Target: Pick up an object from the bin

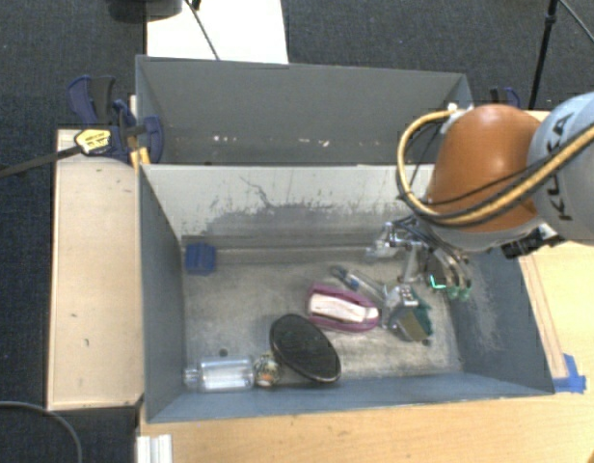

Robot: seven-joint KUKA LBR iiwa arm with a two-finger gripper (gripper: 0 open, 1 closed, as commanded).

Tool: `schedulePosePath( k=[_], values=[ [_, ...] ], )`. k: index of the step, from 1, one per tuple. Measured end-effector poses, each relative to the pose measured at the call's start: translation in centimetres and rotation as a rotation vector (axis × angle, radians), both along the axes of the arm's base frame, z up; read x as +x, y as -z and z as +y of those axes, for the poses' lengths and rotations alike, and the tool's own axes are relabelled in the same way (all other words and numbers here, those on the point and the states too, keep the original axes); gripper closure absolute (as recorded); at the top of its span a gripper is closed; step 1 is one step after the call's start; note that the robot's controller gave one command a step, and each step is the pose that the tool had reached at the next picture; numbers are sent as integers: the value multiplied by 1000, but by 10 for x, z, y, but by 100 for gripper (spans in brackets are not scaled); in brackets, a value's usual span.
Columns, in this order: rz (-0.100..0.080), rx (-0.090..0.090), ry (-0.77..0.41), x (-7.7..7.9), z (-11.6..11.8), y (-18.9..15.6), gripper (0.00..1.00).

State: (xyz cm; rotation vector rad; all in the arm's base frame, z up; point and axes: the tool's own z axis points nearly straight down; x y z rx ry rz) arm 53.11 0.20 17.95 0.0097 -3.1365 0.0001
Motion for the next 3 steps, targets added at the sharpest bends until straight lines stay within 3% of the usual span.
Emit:
schedulePosePath(
  k=[1,2,3],
  values=[
    [-14,2,64,-1,3,109,0],
    [-20,2,63,1,3,105,100],
    [-13,1,-16,-33,34,-51,100]
  ],
)
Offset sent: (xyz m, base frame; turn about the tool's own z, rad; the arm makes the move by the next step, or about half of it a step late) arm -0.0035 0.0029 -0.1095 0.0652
